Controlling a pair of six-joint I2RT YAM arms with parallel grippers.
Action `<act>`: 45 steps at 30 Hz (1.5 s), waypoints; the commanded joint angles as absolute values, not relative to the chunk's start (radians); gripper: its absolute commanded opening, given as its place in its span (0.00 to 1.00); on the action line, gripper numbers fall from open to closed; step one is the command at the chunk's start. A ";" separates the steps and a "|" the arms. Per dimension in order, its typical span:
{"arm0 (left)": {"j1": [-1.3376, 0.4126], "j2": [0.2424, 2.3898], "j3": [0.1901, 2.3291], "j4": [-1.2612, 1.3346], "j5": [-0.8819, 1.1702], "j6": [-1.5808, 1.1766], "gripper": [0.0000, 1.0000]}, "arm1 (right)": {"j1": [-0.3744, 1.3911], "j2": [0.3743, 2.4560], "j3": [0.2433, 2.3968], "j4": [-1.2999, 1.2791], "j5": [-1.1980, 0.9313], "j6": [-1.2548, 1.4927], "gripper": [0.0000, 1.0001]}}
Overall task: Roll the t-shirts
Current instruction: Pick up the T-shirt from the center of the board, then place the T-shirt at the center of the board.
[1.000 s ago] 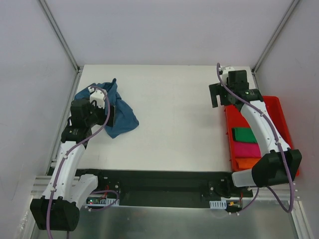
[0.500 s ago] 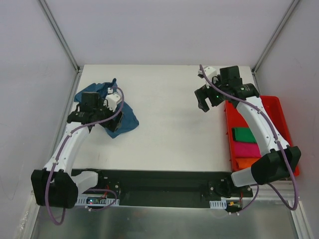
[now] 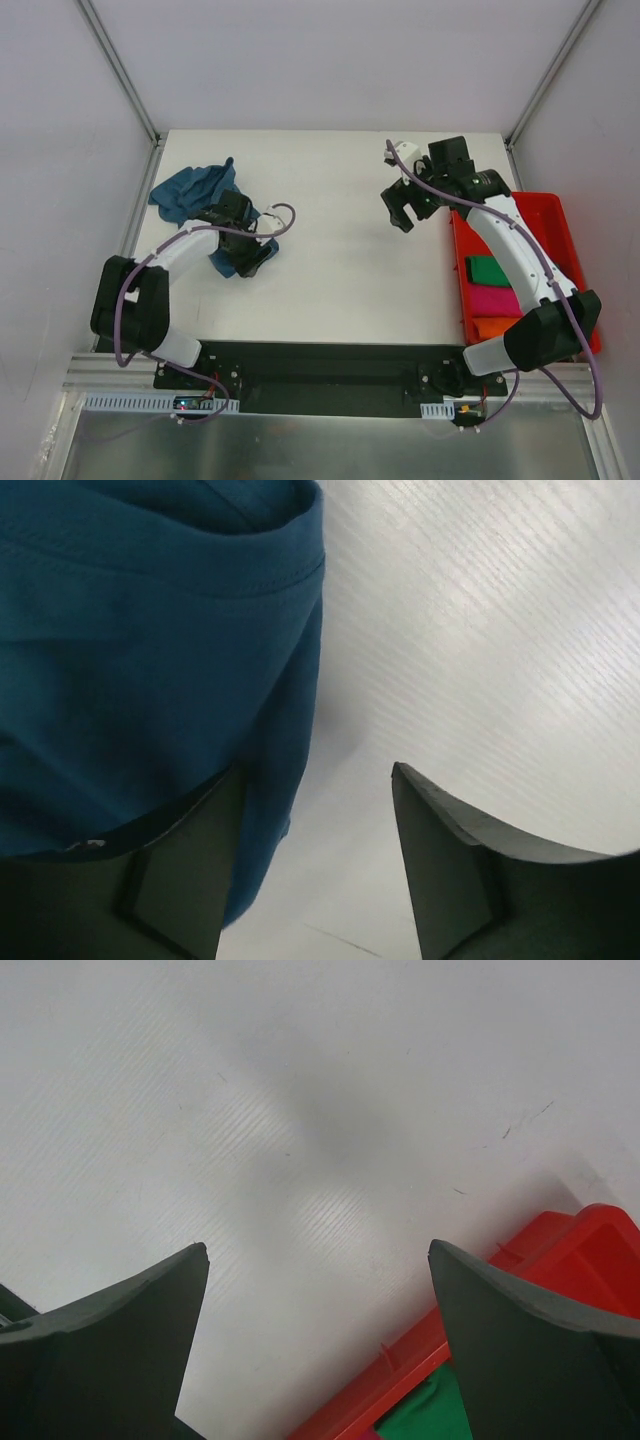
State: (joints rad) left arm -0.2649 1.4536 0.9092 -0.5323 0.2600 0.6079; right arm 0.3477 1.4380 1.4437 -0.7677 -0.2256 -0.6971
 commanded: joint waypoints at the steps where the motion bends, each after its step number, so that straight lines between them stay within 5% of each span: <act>1: -0.328 1.560 0.905 -0.459 0.169 0.673 0.53 | 0.354 1.387 1.422 -0.776 -0.229 -0.718 0.96; 5: -0.339 1.611 0.951 -0.436 0.127 0.655 0.15 | 0.354 1.376 1.405 -0.762 -0.210 -0.722 0.96; 8: -0.339 1.598 0.983 -0.437 0.106 0.666 0.00 | 0.354 1.364 1.382 -0.743 -0.198 -0.726 0.96; 13: -0.339 1.417 1.076 -0.508 0.176 0.641 0.00 | 0.356 1.341 1.351 -0.730 -0.202 -0.721 0.96; 21: -0.347 1.216 1.416 -0.828 0.627 0.517 0.00 | 0.354 1.310 1.364 -0.761 -0.316 -0.756 0.96; 34: -0.382 1.537 2.130 -0.911 0.763 0.286 0.00 | 0.356 1.324 1.453 -0.799 -0.446 -0.749 0.96; 45: -0.379 1.632 2.221 -0.896 0.690 0.239 0.00 | 0.478 1.370 1.448 -0.749 -0.555 -0.649 0.98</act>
